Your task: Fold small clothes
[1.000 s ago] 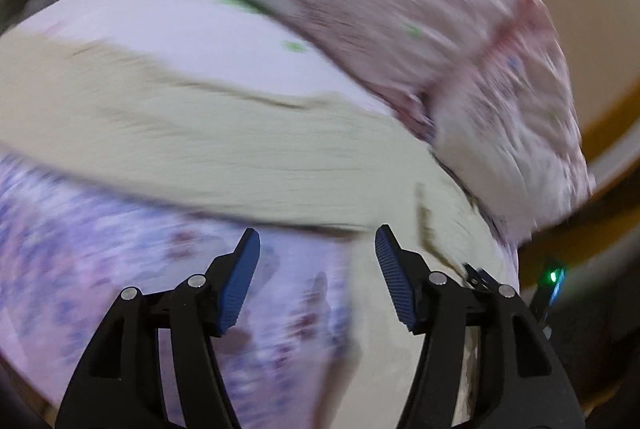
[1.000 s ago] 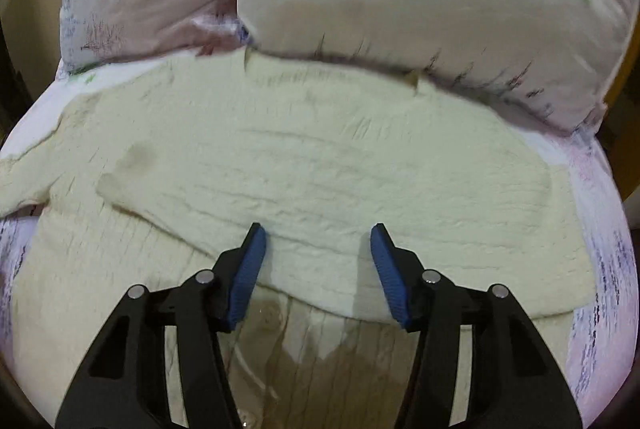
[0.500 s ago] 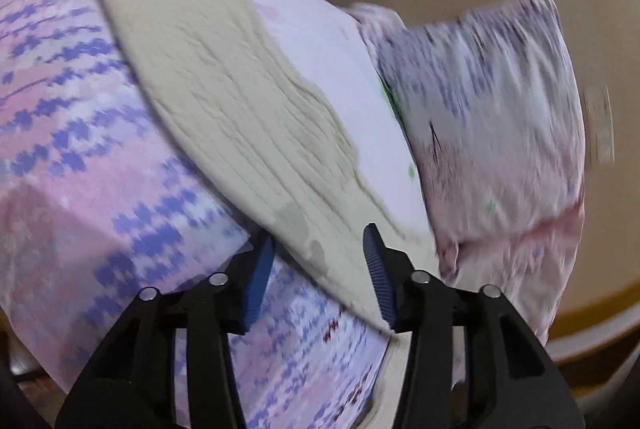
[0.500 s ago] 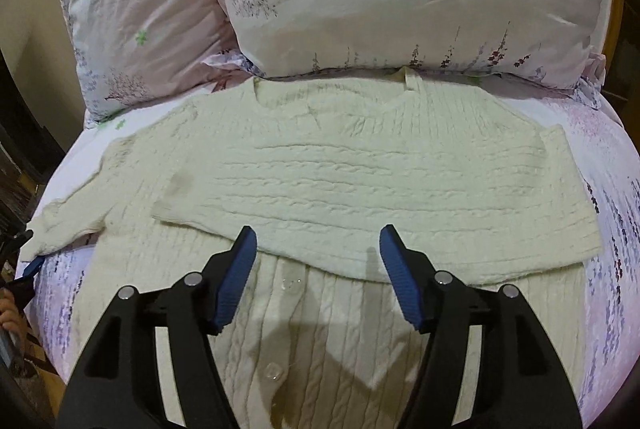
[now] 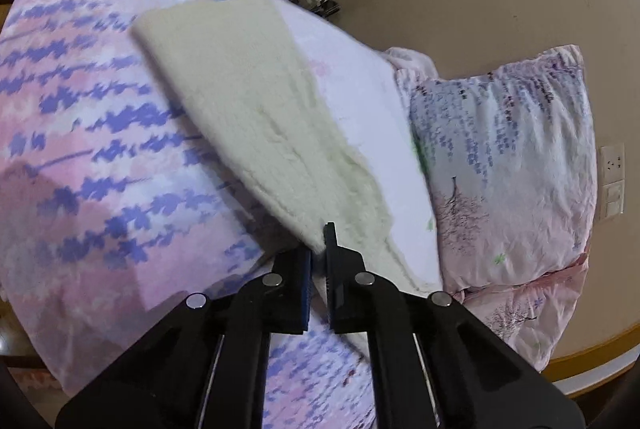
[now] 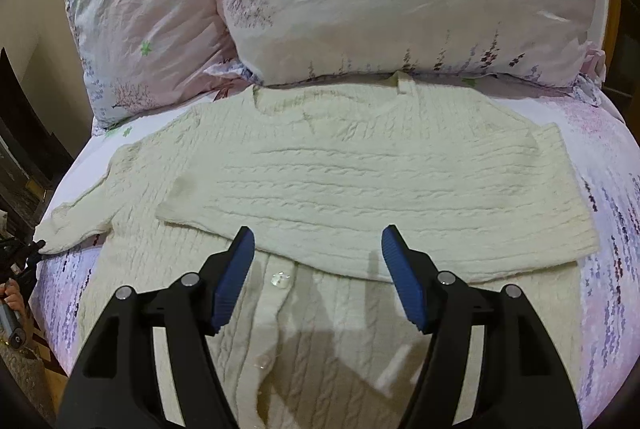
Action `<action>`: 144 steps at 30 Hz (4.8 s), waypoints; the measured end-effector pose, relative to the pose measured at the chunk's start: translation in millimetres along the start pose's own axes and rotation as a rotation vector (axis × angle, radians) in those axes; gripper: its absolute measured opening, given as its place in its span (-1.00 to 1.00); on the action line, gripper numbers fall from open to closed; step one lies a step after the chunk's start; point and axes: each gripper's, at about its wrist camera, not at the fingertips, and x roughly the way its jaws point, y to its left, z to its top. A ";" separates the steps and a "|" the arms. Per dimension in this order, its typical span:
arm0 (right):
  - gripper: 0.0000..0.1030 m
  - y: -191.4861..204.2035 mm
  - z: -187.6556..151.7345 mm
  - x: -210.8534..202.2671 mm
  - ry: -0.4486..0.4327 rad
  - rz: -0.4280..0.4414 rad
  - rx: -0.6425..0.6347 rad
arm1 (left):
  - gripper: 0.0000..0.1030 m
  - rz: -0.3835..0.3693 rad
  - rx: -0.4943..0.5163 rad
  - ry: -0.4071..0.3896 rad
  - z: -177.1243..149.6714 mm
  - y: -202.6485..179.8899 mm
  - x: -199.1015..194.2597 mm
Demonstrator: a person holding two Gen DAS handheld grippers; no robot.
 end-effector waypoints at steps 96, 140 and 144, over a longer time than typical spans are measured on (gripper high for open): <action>-0.90 -141.3 12.9 -8.7 -0.106 -0.002 0.471 | 0.41 -0.098 0.962 0.489 -229.0 -138.9 65.2; -0.47 -174.2 -185.8 -141.8 0.222 0.267 0.351 | -0.16 -0.228 0.772 0.667 -261.2 -8.2 -62.0; -0.40 -178.1 -192.7 -128.7 0.267 0.295 0.379 | -0.16 -0.235 0.753 0.689 -265.1 -9.7 -56.6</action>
